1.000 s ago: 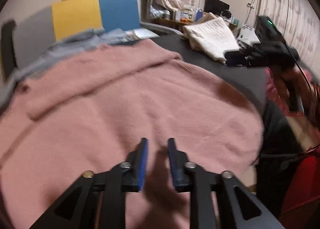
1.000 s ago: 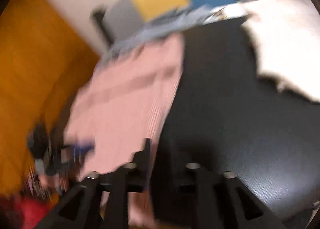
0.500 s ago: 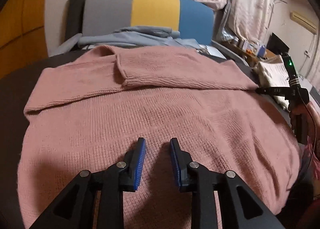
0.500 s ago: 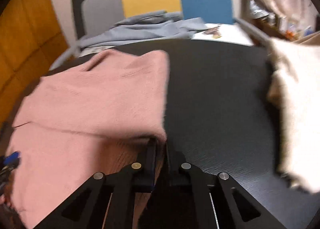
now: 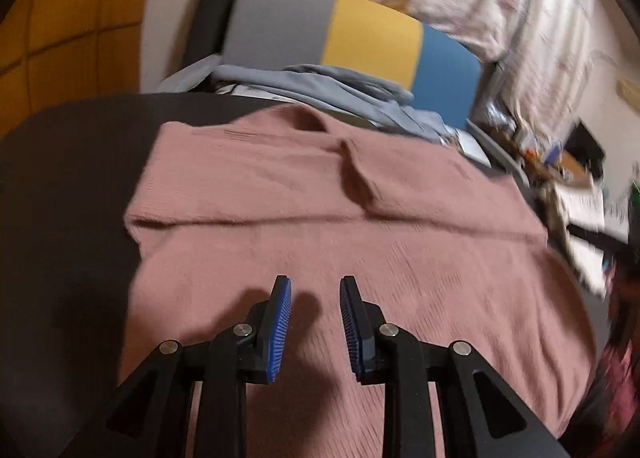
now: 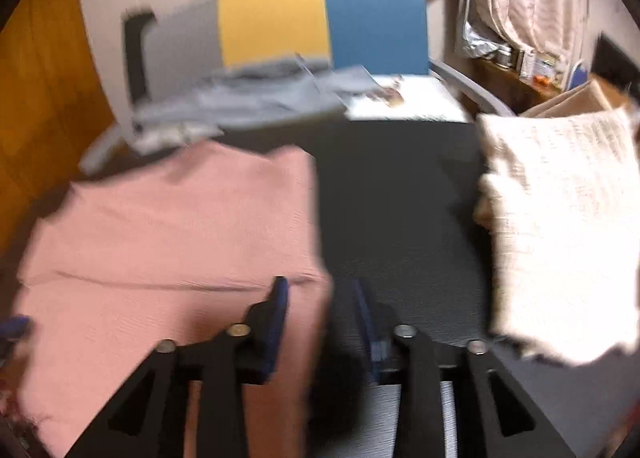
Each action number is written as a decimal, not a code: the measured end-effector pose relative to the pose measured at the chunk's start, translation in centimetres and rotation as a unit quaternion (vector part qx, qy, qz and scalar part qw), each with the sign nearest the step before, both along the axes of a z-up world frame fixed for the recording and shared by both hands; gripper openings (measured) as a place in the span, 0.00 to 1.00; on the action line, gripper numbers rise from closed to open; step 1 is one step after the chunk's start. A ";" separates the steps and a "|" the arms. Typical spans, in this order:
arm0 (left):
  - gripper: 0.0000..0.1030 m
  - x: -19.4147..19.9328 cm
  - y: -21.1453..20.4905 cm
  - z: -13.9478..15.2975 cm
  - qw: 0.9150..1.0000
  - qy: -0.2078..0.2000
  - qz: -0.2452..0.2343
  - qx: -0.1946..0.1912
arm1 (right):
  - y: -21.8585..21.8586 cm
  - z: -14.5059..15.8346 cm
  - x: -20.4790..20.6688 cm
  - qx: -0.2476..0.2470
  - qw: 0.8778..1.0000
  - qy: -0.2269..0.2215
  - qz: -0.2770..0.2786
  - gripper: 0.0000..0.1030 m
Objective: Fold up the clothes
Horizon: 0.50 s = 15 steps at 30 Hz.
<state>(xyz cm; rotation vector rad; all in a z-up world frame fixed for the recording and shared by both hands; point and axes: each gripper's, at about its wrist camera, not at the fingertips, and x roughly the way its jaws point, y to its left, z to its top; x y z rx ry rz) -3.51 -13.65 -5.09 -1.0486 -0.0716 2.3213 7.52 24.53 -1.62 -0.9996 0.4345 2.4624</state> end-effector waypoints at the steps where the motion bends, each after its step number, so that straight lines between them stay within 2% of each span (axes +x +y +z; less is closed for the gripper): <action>1: 0.24 -1.0 -0.1 0.1 1.000 -0.009 0.004 0.013 | -0.9 0.3 -0.3 -0.009 0.999 0.026 0.019 0.39; 4: 0.24 -3.7 0.7 0.4 0.995 -0.056 -0.009 0.086 | -3.0 0.4 -1.7 -0.016 0.996 0.058 0.068 0.39; 6: 0.24 -5.2 1.7 0.5 0.990 -0.072 -0.012 0.117 | -4.3 -0.1 -2.7 -0.036 0.993 0.068 0.095 0.40; 9: 0.24 -8.5 4.7 0.3 0.986 -0.103 -0.016 0.131 | -5.3 -1.1 -4.2 -0.063 0.988 0.081 0.118 0.41; 13: 0.25 -11.6 8.2 -1.9 0.975 -0.182 -0.016 0.127 | -6.3 -2.8 -6.1 -0.054 0.987 0.069 0.134 0.41; 15: 0.22 -11.8 8.4 -1.8 0.973 -0.177 -0.004 0.148 | -6.2 -3.7 -6.4 -0.050 0.989 0.057 0.127 0.41</action>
